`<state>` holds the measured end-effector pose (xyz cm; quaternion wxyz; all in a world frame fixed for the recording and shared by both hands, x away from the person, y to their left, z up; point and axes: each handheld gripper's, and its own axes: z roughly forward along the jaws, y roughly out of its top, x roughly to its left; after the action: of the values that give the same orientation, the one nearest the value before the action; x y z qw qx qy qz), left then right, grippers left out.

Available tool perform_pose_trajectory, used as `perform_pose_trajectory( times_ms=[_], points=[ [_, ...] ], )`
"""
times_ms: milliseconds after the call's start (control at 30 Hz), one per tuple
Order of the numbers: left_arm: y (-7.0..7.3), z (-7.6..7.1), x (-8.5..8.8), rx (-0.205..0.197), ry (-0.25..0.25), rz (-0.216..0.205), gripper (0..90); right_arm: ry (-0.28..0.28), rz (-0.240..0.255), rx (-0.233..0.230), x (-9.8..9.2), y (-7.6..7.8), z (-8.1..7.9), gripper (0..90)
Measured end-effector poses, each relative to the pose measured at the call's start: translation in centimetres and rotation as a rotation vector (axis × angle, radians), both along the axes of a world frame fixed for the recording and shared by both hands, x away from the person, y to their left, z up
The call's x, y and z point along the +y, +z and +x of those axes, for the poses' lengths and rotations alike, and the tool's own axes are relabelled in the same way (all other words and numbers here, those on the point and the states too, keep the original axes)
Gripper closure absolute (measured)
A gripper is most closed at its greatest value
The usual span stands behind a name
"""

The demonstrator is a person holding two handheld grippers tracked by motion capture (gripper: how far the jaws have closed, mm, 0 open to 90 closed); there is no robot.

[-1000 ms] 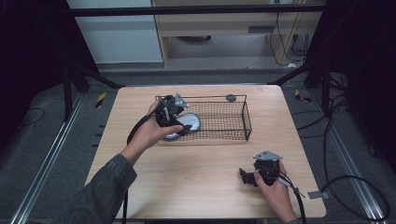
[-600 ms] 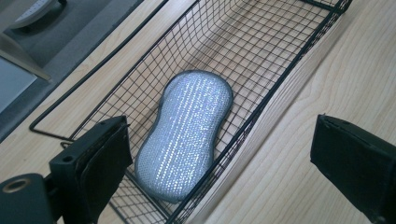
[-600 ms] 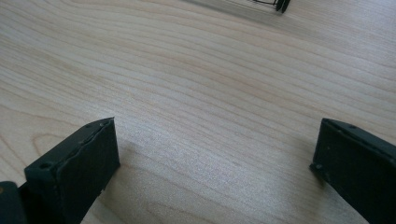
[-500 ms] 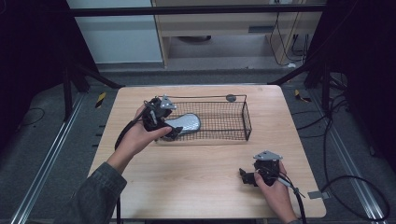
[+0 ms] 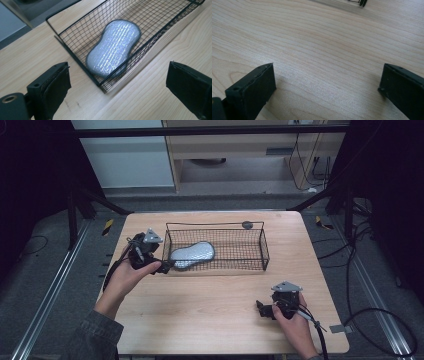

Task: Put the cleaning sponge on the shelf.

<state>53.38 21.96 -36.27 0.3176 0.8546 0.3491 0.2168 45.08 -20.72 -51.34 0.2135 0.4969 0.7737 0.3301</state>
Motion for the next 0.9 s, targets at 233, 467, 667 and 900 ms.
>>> perform_pose_trajectory(
  times_ms=[233,467,667,900],
  points=[
    [-2.2,-0.5,2.3,0.018,0.043,-0.017,5.0,0.0,0.0,0.0,0.0,0.0,0.0,0.5],
    [-5.2,-0.4,4.9,0.088,0.113,-0.003,4.9,0.001,-0.001,0.0,0.0,0.0,0.0,0.5],
    [-8.7,0.7,6.4,0.168,0.162,0.015,5.3,0.001,-0.001,0.0,0.0,0.0,0.0,0.5],
    [-11.1,1.2,7.2,0.219,0.171,0.005,5.8,0.002,-0.001,0.0,0.0,0.0,0.0,0.5]
  ],
)
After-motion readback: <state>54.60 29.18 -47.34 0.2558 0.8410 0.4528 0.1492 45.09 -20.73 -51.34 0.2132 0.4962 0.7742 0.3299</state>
